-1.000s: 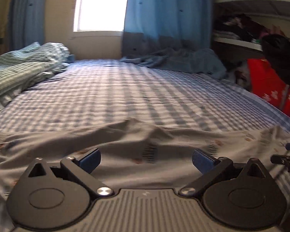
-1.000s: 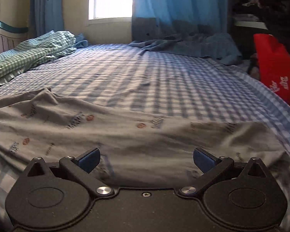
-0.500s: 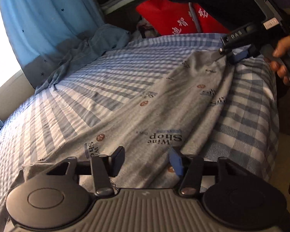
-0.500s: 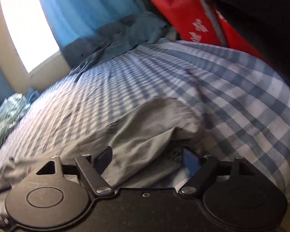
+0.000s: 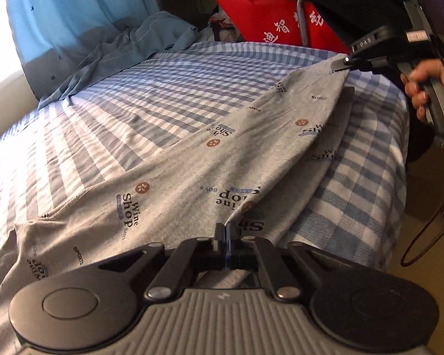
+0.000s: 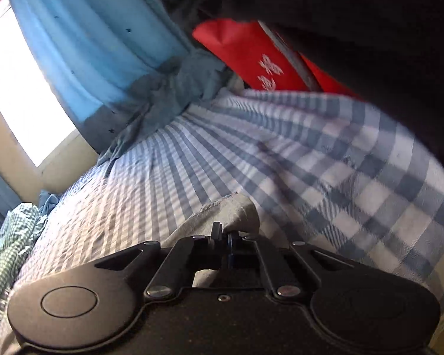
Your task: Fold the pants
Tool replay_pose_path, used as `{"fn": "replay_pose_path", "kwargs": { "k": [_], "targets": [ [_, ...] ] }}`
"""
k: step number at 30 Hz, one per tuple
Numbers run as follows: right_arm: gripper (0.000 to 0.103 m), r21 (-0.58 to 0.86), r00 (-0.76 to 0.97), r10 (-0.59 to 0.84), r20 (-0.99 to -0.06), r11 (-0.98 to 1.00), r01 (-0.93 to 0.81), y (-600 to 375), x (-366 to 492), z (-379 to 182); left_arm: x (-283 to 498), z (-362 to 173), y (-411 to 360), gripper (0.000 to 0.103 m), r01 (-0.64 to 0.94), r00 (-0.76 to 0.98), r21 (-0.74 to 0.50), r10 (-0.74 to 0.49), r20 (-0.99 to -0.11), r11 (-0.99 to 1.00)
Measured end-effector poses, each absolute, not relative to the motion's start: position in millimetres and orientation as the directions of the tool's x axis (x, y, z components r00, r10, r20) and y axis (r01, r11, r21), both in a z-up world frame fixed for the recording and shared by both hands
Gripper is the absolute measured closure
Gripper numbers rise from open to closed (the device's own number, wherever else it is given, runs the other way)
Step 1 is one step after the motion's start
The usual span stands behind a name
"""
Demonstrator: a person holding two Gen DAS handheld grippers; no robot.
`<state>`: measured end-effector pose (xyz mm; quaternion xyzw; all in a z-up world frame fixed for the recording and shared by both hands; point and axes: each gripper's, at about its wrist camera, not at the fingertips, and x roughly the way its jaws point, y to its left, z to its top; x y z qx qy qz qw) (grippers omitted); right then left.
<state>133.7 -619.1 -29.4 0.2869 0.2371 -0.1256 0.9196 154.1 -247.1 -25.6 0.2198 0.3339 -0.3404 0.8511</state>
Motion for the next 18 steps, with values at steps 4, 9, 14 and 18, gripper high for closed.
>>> {"fn": "replay_pose_path", "kwargs": {
  "k": [4, 9, 14, 18],
  "targets": [
    [0.101, 0.440, 0.829, -0.106, -0.549, 0.807, 0.394, -622.1, 123.2, -40.9, 152.0, -23.2, -241.3, 0.103, 0.737, 0.526, 0.134, -0.438, -0.729, 0.662],
    [0.102, 0.468, 0.807, -0.095, -0.582, 0.773, 0.428, -626.6, 116.7, -64.6, 149.8, -34.6, -246.0, 0.103, 0.744, 0.519, 0.151, -0.421, -0.744, 0.650],
    [0.102, 0.434, 0.808, -0.118, -0.577, 0.794, 0.425, -621.1, 117.5, -60.6, 147.2, -31.9, -245.8, 0.103, 0.745, 0.526, 0.159, -0.424, -0.737, 0.648],
    [0.086, 0.412, 0.792, -0.154, -0.591, 0.787, 0.460, -618.0, 116.3, -57.4, 146.9, -31.9, -244.6, 0.089, 0.744, 0.521, 0.147, -0.429, -0.738, 0.651]
  ]
}}
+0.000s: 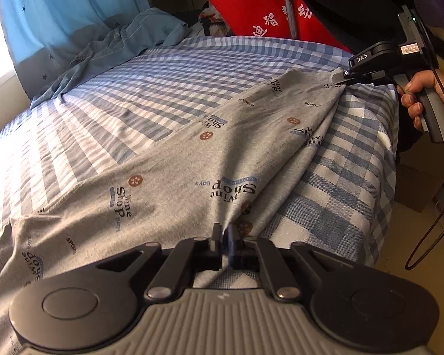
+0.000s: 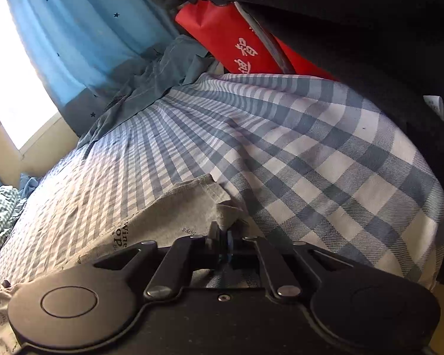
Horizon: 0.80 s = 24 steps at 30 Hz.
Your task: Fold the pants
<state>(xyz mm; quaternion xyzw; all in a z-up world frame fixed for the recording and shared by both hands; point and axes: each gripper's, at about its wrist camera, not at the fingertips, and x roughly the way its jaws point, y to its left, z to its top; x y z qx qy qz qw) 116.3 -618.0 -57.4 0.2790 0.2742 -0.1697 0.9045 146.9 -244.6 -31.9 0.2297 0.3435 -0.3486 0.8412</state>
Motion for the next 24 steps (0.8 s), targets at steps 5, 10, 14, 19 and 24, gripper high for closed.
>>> {"fn": "replay_pose_path", "kwargs": {
  "k": [5, 10, 14, 19, 24],
  "targets": [
    [0.044, 0.320, 0.783, -0.256, -0.567, 0.807, 0.496, -608.2, 110.4, -47.3, 141.8, -25.4, -242.6, 0.037, 0.731, 0.533, 0.130, -0.441, -0.723, 0.670],
    [0.028, 0.244, 0.777, -0.310, -0.549, 0.829, 0.503, -602.7, 119.3, -43.5, 145.5, -13.2, -246.9, 0.013, 0.711, 0.556, 0.105, -0.464, -0.690, 0.695],
    [0.024, 0.133, 0.729, -0.376, -0.573, 0.835, 0.535, -598.6, 132.5, -56.9, 157.5, -8.4, -254.4, 0.001, 0.664, 0.603, 0.088, -0.461, -0.651, 0.743],
    [0.006, -0.018, 0.680, -0.482, -0.552, 0.822, 0.569, -596.6, 127.5, -75.8, 178.8, -32.4, -265.1, 0.000, 0.606, 0.610, 0.151, -0.334, -0.718, 0.781],
    [0.004, -0.187, 0.670, -0.597, -0.442, 0.792, 0.582, -577.1, 104.4, -69.4, 175.5, -34.2, -253.1, 0.000, 0.632, 0.574, 0.138, -0.341, -0.745, 0.763]
  ]
}}
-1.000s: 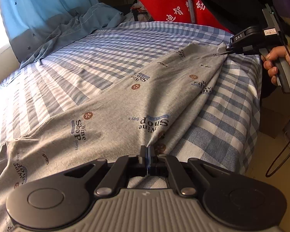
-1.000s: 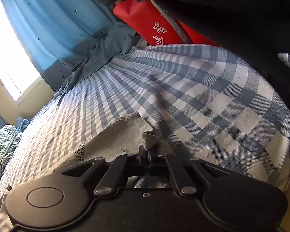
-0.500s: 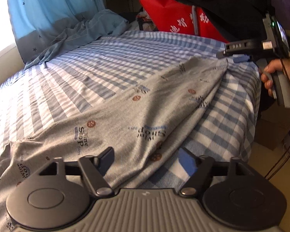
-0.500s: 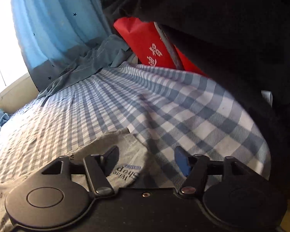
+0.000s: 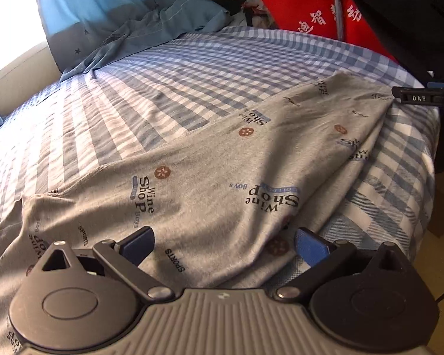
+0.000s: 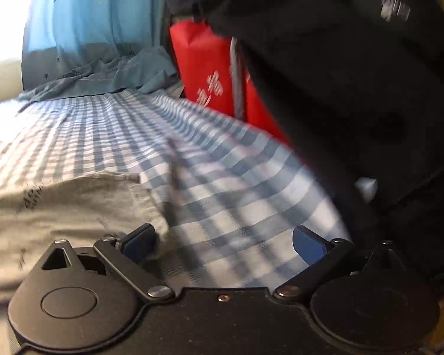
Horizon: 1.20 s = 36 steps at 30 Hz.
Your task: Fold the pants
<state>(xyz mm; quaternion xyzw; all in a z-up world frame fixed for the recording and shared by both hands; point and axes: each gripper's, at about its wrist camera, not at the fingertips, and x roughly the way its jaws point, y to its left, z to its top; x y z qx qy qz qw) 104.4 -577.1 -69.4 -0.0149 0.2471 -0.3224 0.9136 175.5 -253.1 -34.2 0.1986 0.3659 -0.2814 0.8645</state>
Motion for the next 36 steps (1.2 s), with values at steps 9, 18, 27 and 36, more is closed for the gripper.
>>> {"fn": "replay_pose_path", "kwargs": {
  "k": [9, 18, 27, 36],
  "targets": [
    [0.016, 0.404, 0.854, -0.139, -0.501, 0.836, 0.372, -603.1, 76.4, -67.9, 218.2, -11.2, -297.6, 0.000, 0.656, 0.607, 0.066, -0.473, -0.639, 0.752],
    [0.056, 0.559, 0.857, -0.105, -0.505, 0.717, 0.417, -625.4, 109.4, -80.0, 263.7, -59.8, -345.4, 0.000, 0.597, 0.572, 0.021, -0.407, -0.712, 0.802],
    [0.099, 0.391, 0.884, -0.222, -0.412, 0.833, 0.391, -583.1, 110.9, -54.2, 262.8, -29.4, -315.6, 0.000, 0.596, 0.516, -0.157, -0.525, -0.677, 0.788],
    [0.099, -0.166, 0.940, -0.153, -0.304, 0.980, 0.106, -453.1, 124.4, -21.1, 324.6, -31.3, -284.1, 0.010, 0.434, 0.173, -0.748, -0.861, -0.479, 0.503]
  ]
}}
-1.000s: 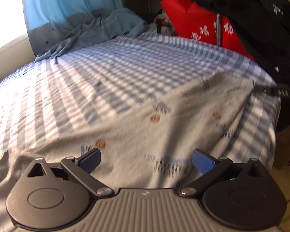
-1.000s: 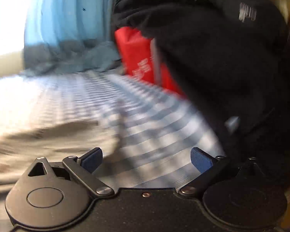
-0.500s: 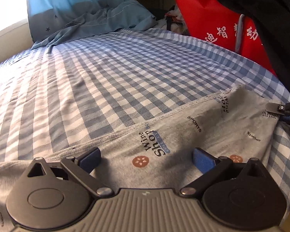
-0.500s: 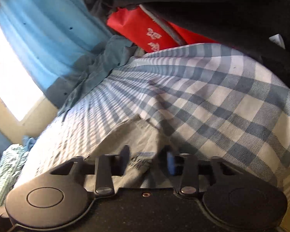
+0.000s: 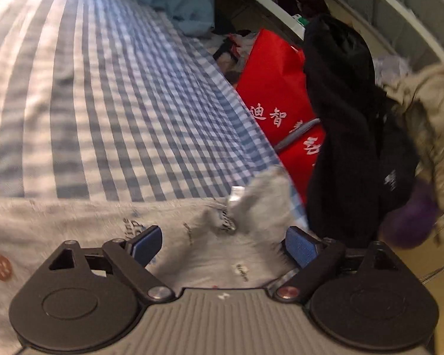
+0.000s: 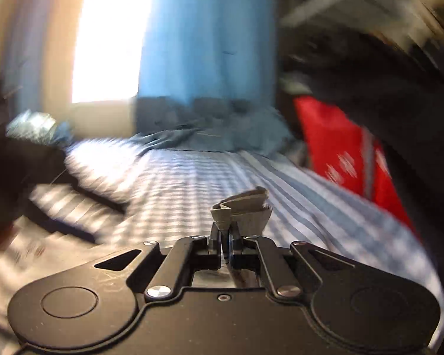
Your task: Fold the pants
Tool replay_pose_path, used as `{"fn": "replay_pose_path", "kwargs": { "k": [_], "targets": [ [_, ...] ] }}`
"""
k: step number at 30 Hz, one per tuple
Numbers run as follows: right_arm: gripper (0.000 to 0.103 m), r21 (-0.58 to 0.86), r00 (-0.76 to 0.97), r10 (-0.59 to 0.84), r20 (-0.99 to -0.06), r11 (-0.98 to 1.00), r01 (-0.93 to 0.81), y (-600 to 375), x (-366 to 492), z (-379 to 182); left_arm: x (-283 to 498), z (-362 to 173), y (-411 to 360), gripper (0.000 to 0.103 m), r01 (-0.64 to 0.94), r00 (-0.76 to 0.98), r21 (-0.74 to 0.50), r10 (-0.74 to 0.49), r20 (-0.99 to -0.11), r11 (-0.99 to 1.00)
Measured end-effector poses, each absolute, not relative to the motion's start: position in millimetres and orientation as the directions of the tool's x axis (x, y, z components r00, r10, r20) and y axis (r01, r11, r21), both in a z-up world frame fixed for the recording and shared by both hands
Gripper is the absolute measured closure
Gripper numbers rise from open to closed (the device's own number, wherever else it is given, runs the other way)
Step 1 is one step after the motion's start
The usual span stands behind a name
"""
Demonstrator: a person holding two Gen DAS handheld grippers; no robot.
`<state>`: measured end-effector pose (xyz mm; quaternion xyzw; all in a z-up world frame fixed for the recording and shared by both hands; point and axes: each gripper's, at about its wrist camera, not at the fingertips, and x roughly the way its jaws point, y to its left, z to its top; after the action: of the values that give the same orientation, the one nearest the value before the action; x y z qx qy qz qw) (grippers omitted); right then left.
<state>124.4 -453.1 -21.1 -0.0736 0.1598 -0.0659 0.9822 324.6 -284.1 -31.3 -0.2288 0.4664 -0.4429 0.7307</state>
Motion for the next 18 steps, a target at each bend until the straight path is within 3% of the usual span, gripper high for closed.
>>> {"fn": "replay_pose_path", "kwargs": {
  "k": [5, 8, 14, 18],
  "targets": [
    [0.099, -0.325, 0.931, -0.052, -0.361, 0.943, -0.073, -389.4, 119.0, -40.7, 320.7, -64.7, -265.7, 0.013, 0.366, 0.136, -0.802, -0.880, -0.455, 0.471],
    [0.099, -0.341, 0.911, -0.025, -0.411, 0.931, -0.128, -368.6, 116.1, -61.0, 308.8, -81.7, -252.6, 0.030, 0.330, 0.182, -0.789, -0.855, -0.486, 0.519],
    [0.097, -0.325, 0.898, -0.039, -0.439, 0.939, -0.118, -362.1, 119.2, -77.6, 299.5, -78.4, -252.5, 0.082, 0.335, 0.268, -0.694, -0.771, -0.578, 0.637],
    [0.097, -0.324, 0.899, -0.047, -0.436, 0.940, -0.108, -362.5, 122.3, -75.7, 296.5, -72.8, -256.5, 0.095, 0.340, 0.289, -0.674, -0.755, -0.589, 0.656]
  ]
}}
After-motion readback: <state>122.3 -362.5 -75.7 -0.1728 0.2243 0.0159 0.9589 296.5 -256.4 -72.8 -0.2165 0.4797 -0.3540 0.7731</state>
